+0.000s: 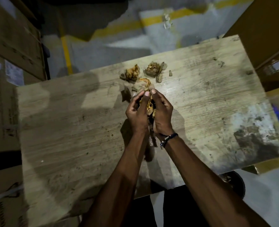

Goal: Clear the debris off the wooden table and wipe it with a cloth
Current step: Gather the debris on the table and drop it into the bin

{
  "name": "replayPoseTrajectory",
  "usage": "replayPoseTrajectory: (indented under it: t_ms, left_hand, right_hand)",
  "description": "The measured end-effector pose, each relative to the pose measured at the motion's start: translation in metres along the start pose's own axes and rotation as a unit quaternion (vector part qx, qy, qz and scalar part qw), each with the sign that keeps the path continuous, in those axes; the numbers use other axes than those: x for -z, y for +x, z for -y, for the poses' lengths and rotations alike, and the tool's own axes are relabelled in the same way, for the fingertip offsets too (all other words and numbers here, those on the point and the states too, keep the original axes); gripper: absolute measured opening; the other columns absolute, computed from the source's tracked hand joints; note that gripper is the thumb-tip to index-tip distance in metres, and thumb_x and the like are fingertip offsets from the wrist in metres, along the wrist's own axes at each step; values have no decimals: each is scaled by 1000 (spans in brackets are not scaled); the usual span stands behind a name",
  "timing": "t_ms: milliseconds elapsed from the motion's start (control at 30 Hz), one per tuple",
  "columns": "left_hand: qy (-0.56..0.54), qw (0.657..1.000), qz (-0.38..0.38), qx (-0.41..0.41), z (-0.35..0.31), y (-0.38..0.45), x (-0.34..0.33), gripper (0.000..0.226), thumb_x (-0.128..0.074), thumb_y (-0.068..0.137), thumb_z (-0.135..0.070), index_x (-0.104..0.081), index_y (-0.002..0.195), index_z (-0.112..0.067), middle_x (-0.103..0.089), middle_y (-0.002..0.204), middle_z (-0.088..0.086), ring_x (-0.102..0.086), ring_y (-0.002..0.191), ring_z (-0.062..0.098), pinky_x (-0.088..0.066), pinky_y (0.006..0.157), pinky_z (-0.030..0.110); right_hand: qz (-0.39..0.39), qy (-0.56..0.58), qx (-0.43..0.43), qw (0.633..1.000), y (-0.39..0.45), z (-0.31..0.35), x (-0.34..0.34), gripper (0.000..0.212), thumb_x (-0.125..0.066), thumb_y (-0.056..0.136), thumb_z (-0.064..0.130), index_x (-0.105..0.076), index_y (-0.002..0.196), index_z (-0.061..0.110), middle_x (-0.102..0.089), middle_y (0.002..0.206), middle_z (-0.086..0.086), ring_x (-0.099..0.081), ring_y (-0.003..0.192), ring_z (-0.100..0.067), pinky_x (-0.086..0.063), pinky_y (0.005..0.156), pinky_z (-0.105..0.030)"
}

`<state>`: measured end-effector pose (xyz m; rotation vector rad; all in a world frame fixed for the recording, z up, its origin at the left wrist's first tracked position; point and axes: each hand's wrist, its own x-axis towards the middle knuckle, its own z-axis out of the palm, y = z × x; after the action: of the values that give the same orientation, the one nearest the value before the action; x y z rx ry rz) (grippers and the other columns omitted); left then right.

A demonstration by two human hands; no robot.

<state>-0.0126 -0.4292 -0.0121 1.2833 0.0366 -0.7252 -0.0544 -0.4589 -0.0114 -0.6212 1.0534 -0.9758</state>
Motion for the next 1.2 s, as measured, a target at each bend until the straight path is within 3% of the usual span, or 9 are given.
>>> replayPoseTrajectory:
  t_ms: [167,333,467,567,667,767,967,1067,1200]
  left_hand:
    - [-30,999,26,15,-36,-34,-13,22,-84,88,-14,-79,110,-12,-78,120,12,-72,117,28,-59,94,33]
    - [-26,997,65,21,-65,-71,-35,23,-81,90,-7,-77,112,-2,-81,108,5,-75,104,16,-58,86,27]
    - [-19,993,112,35,-75,-110,-58,16,-78,91,-5,-78,108,-5,-81,107,2,-75,103,12,-57,79,21]
    - [-14,986,158,50,-73,-141,-75,11,-80,91,-10,-80,102,-13,-79,114,10,-74,111,22,-58,81,26]
    - [-5,977,206,57,-66,-180,-93,11,-78,92,-8,-79,102,-12,-80,110,7,-76,104,17,-59,80,27]
    - [3,964,253,79,-49,-222,-106,15,-79,92,-11,-79,107,-9,-79,116,10,-75,106,20,-59,81,29]
    - [42,943,318,92,2,-329,-120,18,-80,92,-10,-78,109,-4,-80,108,9,-76,101,17,-59,83,28]
    - [69,928,352,101,37,-381,-123,13,-81,91,-12,-79,104,-8,-80,108,8,-75,103,18,-59,85,30]
    - [121,907,386,115,88,-447,-125,12,-84,89,-19,-82,99,-14,-80,108,11,-74,109,25,-59,98,43]
  right_hand:
    - [-10,33,23,999,-32,39,-9,18,-76,96,12,-80,113,6,-77,118,-21,-70,120,-37,-55,106,-49]
    - [-19,54,62,996,-61,85,-3,15,-71,99,5,-80,108,11,-80,113,-12,-75,109,-21,-58,92,-32]
    - [-54,77,83,992,-80,119,14,16,-74,98,11,-80,113,7,-77,118,-19,-71,119,-37,-55,107,-51]
    - [-78,105,97,987,-96,145,38,21,-73,98,10,-78,118,3,-77,119,-19,-71,120,-37,-54,108,-51]
    - [-84,131,128,980,-115,170,72,27,-71,100,10,-74,125,-1,-74,124,-22,-71,121,-37,-54,108,-50]
    - [-111,151,151,971,-138,191,111,23,-71,100,11,-76,120,0,-77,119,-21,-74,115,-35,-56,104,-49]
    - [-161,193,213,944,-194,219,215,17,-68,100,5,-78,114,4,-78,116,-19,-75,110,-32,-60,98,-40]
    - [-213,195,231,929,-221,225,271,19,-68,100,5,-77,117,1,-76,119,-21,-74,111,-31,-59,96,-36]
    - [-299,193,253,900,-256,225,350,18,-71,98,5,-77,113,-3,-78,111,-18,-73,100,-21,-57,87,-30]
